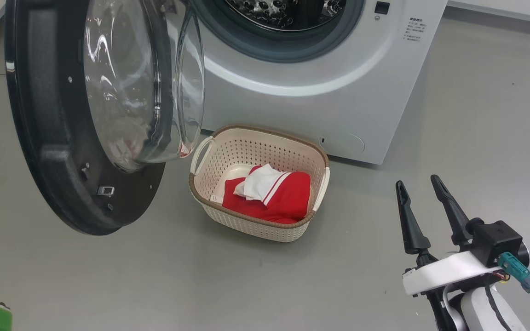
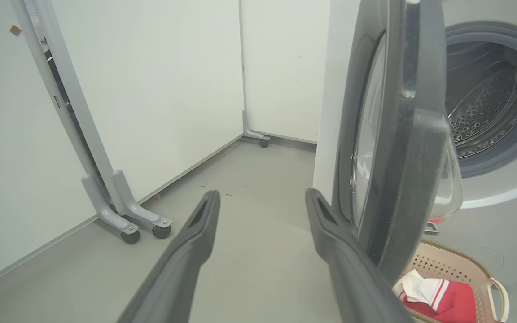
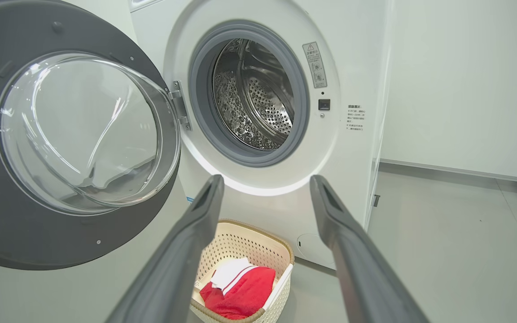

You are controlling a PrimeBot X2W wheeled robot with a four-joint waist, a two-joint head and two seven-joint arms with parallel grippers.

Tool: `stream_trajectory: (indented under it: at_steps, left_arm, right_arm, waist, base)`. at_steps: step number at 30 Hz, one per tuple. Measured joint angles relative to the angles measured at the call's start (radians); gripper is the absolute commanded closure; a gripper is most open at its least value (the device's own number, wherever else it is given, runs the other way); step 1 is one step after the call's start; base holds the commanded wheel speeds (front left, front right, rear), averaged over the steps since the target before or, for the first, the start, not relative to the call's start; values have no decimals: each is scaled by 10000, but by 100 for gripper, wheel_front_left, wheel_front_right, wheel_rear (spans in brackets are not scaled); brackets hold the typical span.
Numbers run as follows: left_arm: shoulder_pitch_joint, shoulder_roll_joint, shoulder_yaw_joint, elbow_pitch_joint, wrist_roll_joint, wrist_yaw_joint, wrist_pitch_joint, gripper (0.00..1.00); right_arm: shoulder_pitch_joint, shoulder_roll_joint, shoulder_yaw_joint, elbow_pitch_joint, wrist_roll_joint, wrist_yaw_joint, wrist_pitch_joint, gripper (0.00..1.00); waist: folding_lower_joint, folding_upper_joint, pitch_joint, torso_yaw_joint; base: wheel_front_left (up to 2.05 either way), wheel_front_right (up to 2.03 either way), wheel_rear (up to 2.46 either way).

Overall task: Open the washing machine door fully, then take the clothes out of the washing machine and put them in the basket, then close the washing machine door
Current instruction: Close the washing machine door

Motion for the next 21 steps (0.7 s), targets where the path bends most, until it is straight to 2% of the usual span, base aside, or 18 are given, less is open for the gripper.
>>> stream_trajectory:
  at_steps: [21]
  left_arm:
    - [0,105,-326,625,13,0,-610,0]
  right_arm:
    - [34,56,-19,2,-2,4,0,0]
  waist:
    - [0,0,-88,-5]
  base:
    - [0,0,0]
